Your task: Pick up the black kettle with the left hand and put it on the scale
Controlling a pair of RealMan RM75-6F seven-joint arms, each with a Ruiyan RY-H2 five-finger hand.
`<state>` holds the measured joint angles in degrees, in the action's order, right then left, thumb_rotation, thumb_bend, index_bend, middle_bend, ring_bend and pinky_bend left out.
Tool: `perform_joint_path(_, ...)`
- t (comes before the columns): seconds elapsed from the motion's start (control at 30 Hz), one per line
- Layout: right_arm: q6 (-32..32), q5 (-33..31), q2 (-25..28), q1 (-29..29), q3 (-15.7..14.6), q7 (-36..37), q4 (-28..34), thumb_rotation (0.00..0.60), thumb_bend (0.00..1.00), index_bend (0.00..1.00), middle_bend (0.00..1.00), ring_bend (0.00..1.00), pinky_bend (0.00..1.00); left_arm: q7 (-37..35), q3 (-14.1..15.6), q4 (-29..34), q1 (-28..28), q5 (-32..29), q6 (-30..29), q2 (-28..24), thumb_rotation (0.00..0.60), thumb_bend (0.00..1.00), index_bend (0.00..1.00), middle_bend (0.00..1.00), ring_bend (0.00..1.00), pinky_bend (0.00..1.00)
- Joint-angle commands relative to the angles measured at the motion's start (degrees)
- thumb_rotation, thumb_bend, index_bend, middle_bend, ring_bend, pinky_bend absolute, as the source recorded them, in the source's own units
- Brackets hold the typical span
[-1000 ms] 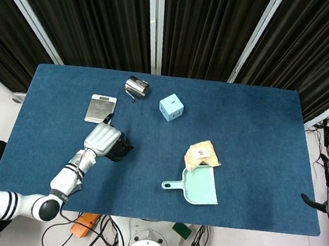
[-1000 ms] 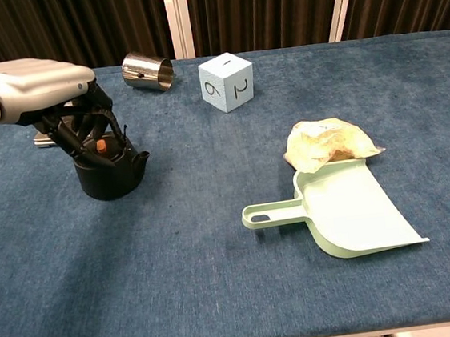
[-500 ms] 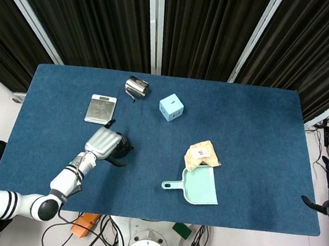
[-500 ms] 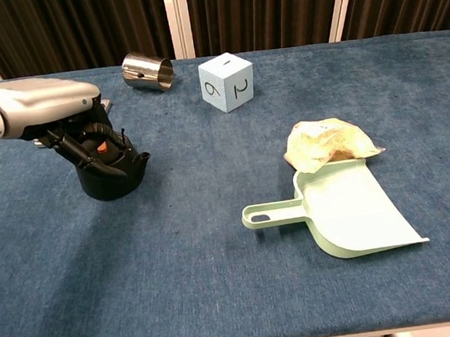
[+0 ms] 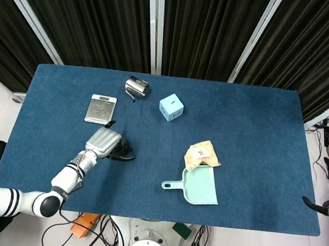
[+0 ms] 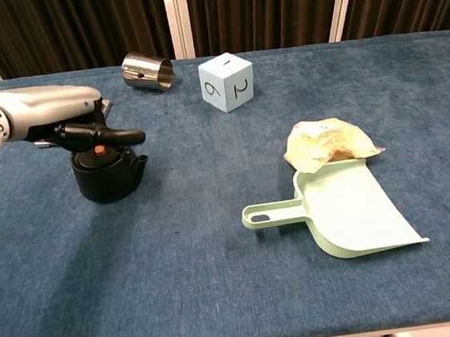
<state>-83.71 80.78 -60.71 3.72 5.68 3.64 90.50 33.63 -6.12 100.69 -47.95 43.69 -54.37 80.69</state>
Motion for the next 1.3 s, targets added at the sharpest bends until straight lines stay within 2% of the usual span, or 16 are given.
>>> perform_joint_path(0.03, -0.01, -0.03, 0.01, -0.02, 0.06, 0.10, -0.04, 0.600, 0.02, 0.00, 0.00, 0.00, 0.00, -1.63, -0.75, -1.03, 0.32, 0.33, -1.00, 0.40, 0.085, 0.01, 1.00, 1.00, 0.99, 0.02)
perform_joint_path(0.5, -0.65, 0.02, 0.56, -0.48, 0.35, 0.73, 0.44, 0.600, 0.02, 0.00, 0.00, 0.00, 0.00, -2.01, -2.41, -0.29, 1.58, 0.77, -7.08, -2.47, 0.087, 0.05, 1.00, 1.00, 1.00, 0.04)
perform_joint_path(0.67, -0.43, -0.03, 0.61, -0.50, 0.29, 0.64, 0.70, 0.600, 0.02, 0.00, 0.00, 0.00, 0.00, -1.47, -3.07, -0.55, 2.54, -0.53, -10.33, -2.46, 0.054, 0.13, 1.00, 1.00, 1.00, 0.13)
perform_joint_path(0.87, -0.77, 0.24, 0.71, -0.58, 0.37, 0.50, 1.05, 0.600, 0.02, 0.00, 0.00, 0.00, 0.00, -1.22, -3.74, -1.00, 3.40, -1.36, -12.69, -2.22, 0.036, 0.25, 1.00, 1.00, 1.00, 0.15)
perform_joint_path(0.93, -0.84, 0.25, 0.75, -0.61, 0.40, 0.46, 1.14, 0.600, 0.02, 0.00, 0.00, 0.00, 0.00, -1.39, -3.80, -1.19, 3.68, -0.94, -13.04, -2.30, 0.074, 0.28, 1.00, 1.00, 1.00, 0.15)
perform_joint_path(1.07, -0.89, 0.27, 0.76, -0.68, 0.39, 0.48, 1.23, 0.600, 0.02, 0.00, 0.00, 0.00, 0.00, -1.62, -3.77, -1.65, 4.16, -0.15, -13.45, -2.32, 0.263, 0.36, 1.00, 1.00, 1.00, 0.19)
perform_joint_path(1.17, -0.87, 0.24, 0.70, -0.72, 0.38, 0.56, 1.20, 0.600, 0.02, 0.00, 0.00, 0.00, 0.00, -1.69, -3.72, -2.04, 4.49, 0.56, -13.77, -2.31, 0.308, 0.41, 1.00, 1.00, 1.00, 0.22)
perform_joint_path(1.3, -0.85, 0.30, 0.67, -0.77, 0.33, 0.65, 1.15, 0.600, 0.02, 0.00, 0.00, 0.00, 0.00, -2.07, -3.91, -2.16, 4.97, 1.07, -14.13, -2.24, 0.358, 0.42, 1.00, 1.00, 1.00, 0.27)
